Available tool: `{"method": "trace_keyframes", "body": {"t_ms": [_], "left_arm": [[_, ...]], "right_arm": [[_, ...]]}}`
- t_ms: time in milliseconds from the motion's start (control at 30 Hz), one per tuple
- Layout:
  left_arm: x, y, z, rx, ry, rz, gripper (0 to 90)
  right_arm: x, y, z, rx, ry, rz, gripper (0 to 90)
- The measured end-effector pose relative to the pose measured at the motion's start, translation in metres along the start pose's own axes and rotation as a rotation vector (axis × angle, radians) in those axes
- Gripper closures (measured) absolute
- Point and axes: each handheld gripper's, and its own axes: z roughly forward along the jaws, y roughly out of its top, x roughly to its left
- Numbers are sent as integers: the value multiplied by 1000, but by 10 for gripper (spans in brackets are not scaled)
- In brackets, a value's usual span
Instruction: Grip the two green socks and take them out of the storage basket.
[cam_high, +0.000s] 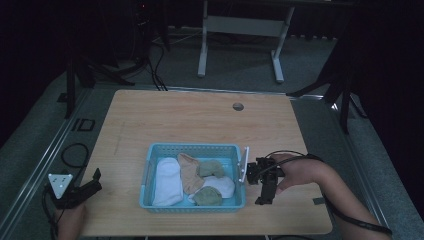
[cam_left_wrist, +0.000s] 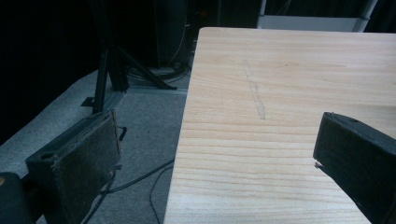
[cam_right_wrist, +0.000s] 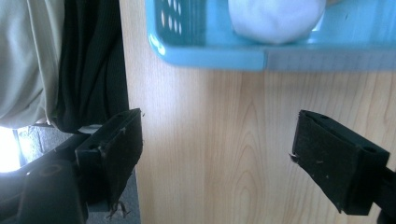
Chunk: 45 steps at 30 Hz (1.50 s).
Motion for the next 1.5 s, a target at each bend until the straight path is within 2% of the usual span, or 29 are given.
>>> {"method": "trace_keyframes", "body": {"t_ms": [433,467,700,733,900,1100,1300,1500], "left_arm": [[0,0,0,-1,-6,1,7],[0,0,0,-1,-7,2,7],[0,0,0,-3,-9,2,7],[0,0,0,-4,-9,2,7],[0,0,0,-4,-11,3,7],[0,0,0,-3,-12,8,7],[0,0,0,-6,-13,8,7],[0,0,0,-7,-15,8,7]], "right_arm": [[-9,40,-5,1,-6,-56,195],[-10,47,-4,11,-5,-78,221],[-12,67,1,12,-2,-128,234],[-11,75,2,14,2,-142,256],[-11,90,6,18,11,-173,282],[-14,104,13,18,13,-182,299],[-21,116,29,18,16,-191,330],[-29,122,49,30,22,-171,392]]}}
